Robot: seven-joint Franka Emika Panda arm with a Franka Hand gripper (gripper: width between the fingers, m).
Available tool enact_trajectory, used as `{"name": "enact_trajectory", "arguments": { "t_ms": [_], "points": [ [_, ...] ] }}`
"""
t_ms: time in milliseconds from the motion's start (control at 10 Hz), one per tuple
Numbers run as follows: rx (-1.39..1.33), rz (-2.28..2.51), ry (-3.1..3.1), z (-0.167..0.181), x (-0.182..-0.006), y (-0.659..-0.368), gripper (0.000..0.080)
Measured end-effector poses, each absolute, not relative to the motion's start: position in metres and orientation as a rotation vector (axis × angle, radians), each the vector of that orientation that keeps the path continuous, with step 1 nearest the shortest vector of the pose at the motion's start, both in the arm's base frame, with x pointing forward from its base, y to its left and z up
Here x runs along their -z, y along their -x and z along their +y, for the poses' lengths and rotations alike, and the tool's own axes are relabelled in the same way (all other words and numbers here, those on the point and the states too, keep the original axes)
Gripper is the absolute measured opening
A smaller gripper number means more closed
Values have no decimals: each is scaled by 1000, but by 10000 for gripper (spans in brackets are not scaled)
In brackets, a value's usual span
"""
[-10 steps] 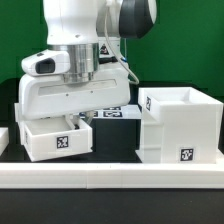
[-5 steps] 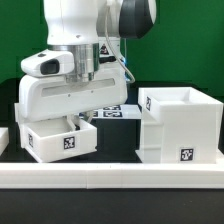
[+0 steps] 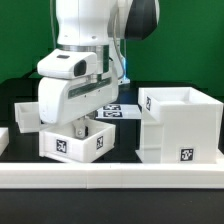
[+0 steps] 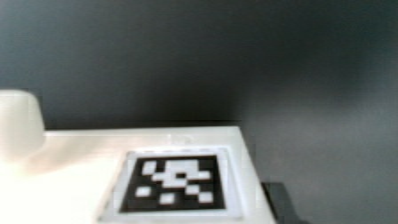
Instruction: Assemble drawer
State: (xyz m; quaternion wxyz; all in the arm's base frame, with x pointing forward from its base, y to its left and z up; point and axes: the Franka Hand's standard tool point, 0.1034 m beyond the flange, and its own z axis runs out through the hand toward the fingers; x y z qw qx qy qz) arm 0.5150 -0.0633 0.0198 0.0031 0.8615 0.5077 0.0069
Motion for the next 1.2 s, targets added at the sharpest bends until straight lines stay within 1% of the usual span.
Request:
{"name": "enact_trajectory", "arguments": {
  "t_ms": [300, 900, 1200],
  "points": [
    [-9, 1812, -2552, -66, -19, -514, 41],
    [-13, 1814, -2577, -35, -20, -521, 42],
    [-10, 1823, -2570, -38, -19, -520, 42]
  ]
}}
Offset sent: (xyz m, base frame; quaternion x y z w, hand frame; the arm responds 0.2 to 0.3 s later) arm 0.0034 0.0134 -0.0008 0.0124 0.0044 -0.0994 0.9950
